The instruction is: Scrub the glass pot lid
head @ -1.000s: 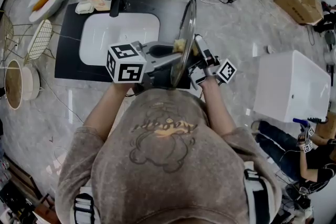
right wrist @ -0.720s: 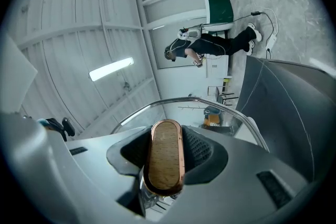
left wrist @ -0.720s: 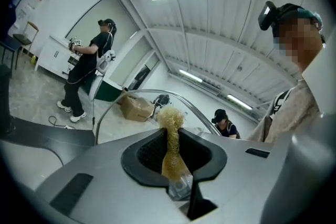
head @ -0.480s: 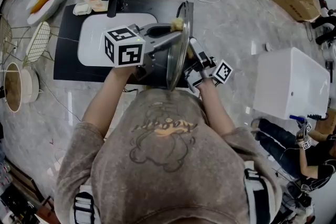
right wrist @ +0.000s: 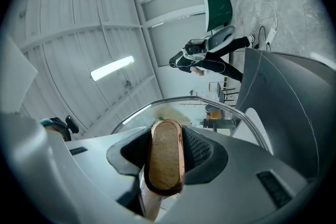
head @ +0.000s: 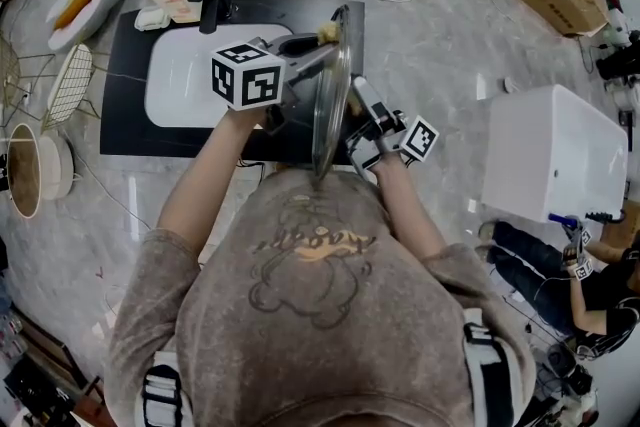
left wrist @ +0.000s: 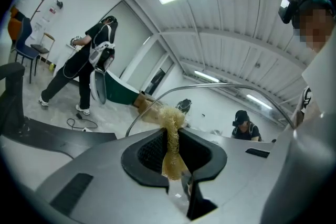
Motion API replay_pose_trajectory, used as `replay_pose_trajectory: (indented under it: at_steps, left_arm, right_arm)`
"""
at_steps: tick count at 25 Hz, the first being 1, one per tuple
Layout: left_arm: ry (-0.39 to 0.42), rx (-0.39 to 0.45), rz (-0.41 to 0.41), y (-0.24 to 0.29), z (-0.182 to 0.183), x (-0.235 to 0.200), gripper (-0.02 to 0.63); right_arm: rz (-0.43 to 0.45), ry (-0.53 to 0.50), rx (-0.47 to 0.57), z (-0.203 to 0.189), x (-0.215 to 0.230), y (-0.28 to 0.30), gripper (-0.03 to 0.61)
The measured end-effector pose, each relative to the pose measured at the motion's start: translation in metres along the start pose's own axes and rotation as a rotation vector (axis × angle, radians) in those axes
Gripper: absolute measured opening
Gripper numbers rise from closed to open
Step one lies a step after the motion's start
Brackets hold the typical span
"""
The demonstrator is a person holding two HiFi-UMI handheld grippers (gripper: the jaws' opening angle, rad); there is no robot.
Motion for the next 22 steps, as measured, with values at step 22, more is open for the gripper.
replay_pose_trajectory:
  at_steps: [22]
  left_arm:
    - [-0.103,-0.167,-0.073,0.003,-0.068,0.014,0.074]
  right_arm:
    - [-0.02,-0.028,0.009,0.013,0.009,0.002,0.172]
Point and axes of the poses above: the fingertips, and each gripper's own axes: y forward along the fingers, x to its right, z out of its top, the point moved 1 cm from there along -y, backward along the fingers
